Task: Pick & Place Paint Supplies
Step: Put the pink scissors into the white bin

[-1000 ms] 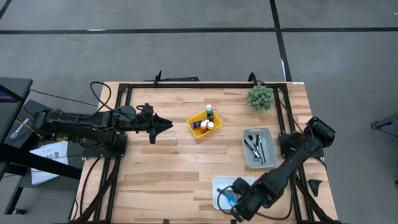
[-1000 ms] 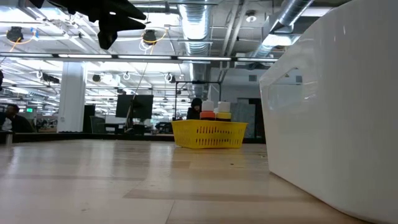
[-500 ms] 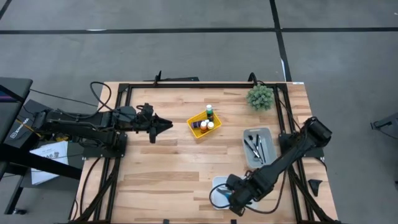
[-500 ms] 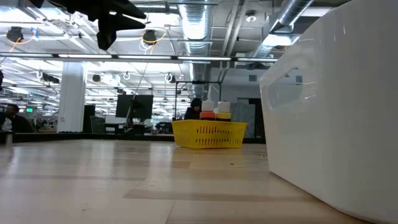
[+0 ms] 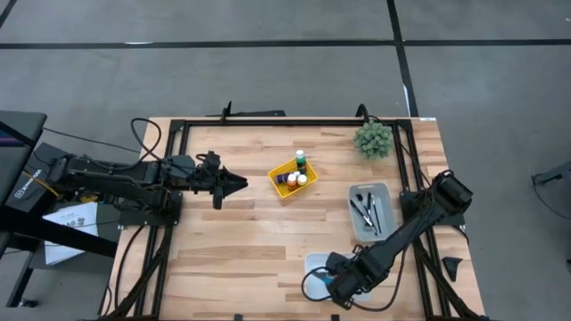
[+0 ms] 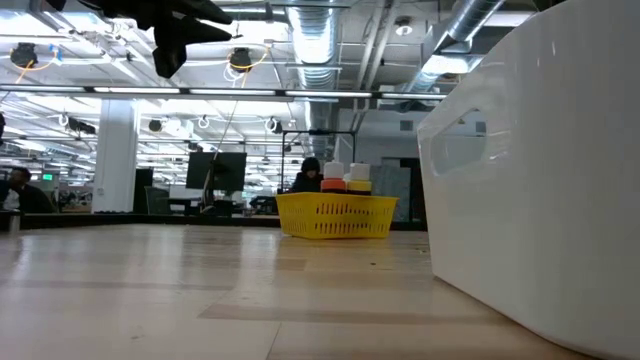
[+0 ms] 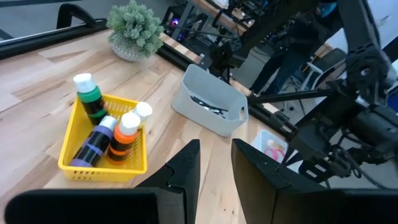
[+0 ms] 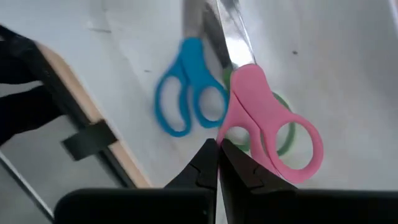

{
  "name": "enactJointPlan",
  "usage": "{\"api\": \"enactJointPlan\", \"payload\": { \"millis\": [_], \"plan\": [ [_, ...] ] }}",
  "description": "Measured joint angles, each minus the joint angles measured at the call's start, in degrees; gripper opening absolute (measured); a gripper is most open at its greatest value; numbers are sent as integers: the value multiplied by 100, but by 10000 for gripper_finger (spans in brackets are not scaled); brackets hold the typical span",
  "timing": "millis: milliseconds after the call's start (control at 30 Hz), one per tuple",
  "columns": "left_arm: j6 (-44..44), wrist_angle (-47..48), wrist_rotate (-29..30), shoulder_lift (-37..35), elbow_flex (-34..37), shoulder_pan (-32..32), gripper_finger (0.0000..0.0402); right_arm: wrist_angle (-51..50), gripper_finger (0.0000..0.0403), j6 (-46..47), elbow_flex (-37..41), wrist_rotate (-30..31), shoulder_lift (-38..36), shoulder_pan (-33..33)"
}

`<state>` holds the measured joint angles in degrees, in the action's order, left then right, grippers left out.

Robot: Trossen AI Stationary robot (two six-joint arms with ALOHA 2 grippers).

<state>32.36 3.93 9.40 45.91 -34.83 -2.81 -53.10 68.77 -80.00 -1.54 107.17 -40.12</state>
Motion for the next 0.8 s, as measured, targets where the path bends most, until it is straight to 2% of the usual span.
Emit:
{"api": "enactJointPlan", "payload": {
  "millis": [467, 800],
  "plan": [
    [-9, 10, -3, -2, 0, 2, 85, 265, 1, -175, 211, -61, 2, -35],
    [-2, 8, -5, 0, 0, 2, 85, 37, 43, -143, 210, -47, 2, -35]
  ]
}}
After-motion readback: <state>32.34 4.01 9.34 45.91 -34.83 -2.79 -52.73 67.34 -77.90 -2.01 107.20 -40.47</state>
